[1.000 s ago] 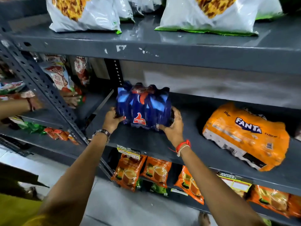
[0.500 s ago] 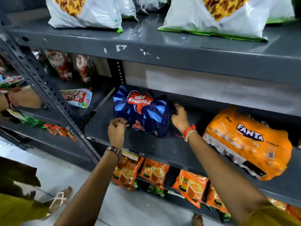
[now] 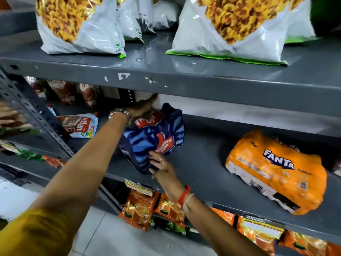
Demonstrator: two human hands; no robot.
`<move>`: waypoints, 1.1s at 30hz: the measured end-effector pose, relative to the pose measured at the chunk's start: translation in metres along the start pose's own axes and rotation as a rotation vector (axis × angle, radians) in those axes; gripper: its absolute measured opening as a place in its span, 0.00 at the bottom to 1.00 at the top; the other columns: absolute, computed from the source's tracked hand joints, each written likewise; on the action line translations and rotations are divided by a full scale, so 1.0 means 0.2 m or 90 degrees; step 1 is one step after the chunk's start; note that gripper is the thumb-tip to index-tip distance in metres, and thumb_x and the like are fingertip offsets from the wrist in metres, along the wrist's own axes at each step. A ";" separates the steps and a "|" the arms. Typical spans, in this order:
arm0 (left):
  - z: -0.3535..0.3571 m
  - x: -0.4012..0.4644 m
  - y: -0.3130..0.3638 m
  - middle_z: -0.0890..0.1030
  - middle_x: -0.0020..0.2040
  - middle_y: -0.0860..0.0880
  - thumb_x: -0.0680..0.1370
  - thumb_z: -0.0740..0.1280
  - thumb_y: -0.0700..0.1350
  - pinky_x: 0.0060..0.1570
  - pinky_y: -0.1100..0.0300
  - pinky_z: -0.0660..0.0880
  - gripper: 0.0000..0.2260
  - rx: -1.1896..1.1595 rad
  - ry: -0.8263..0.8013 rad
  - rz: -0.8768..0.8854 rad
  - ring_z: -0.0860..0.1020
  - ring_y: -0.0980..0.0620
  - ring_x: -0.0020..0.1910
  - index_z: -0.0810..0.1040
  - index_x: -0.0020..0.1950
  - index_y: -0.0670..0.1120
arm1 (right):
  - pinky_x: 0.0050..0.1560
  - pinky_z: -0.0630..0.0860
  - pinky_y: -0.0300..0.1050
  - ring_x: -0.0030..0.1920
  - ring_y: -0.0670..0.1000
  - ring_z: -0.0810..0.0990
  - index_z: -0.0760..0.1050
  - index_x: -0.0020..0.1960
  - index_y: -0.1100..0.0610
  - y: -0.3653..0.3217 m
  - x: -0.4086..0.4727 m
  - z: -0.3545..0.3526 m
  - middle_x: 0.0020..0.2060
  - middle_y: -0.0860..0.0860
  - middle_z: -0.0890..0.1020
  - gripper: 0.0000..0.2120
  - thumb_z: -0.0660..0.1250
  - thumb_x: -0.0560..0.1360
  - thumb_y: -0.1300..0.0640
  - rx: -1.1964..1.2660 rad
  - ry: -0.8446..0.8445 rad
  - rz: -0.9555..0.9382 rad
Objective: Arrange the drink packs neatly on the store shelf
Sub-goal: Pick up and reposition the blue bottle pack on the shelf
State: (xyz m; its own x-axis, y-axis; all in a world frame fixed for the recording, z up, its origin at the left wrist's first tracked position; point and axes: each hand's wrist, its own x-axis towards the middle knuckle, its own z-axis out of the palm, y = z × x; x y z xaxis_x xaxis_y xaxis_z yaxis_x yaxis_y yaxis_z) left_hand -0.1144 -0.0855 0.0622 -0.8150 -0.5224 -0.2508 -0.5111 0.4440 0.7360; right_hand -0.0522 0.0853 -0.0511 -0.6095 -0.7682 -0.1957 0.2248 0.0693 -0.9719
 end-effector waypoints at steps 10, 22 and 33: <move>0.14 -0.22 -0.38 0.79 0.60 0.44 0.76 0.58 0.56 0.70 0.31 0.52 0.18 0.080 0.540 0.217 0.74 0.44 0.62 0.74 0.60 0.47 | 0.62 0.73 0.45 0.59 0.50 0.74 0.67 0.65 0.60 -0.12 0.20 -0.32 0.60 0.56 0.72 0.24 0.69 0.71 0.61 -0.027 0.363 -0.150; 0.28 -0.40 -0.70 0.70 0.69 0.45 0.77 0.58 0.57 0.60 0.54 0.71 0.24 -0.562 0.263 -0.044 0.73 0.50 0.60 0.64 0.70 0.47 | 0.69 0.68 0.57 0.66 0.57 0.71 0.66 0.63 0.56 -0.07 0.17 -0.29 0.66 0.58 0.73 0.32 0.63 0.68 0.36 -0.162 0.284 -0.054; 0.31 -0.52 -0.75 0.71 0.67 0.45 0.79 0.55 0.55 0.56 0.57 0.71 0.23 -0.554 0.267 -0.029 0.73 0.51 0.58 0.62 0.70 0.47 | 0.64 0.74 0.58 0.62 0.55 0.74 0.68 0.48 0.35 0.06 -0.10 -0.19 0.60 0.55 0.74 0.08 0.65 0.72 0.43 -0.129 0.282 -0.143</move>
State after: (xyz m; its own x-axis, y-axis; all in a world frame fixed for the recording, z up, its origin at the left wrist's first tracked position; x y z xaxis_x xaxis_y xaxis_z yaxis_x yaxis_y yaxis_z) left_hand 0.0300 -0.0528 -0.0606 -0.5497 -0.8180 -0.1695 -0.0209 -0.1894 0.9817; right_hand -0.0658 0.1258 -0.0636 -0.8983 -0.4387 0.0264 -0.0728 0.0893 -0.9933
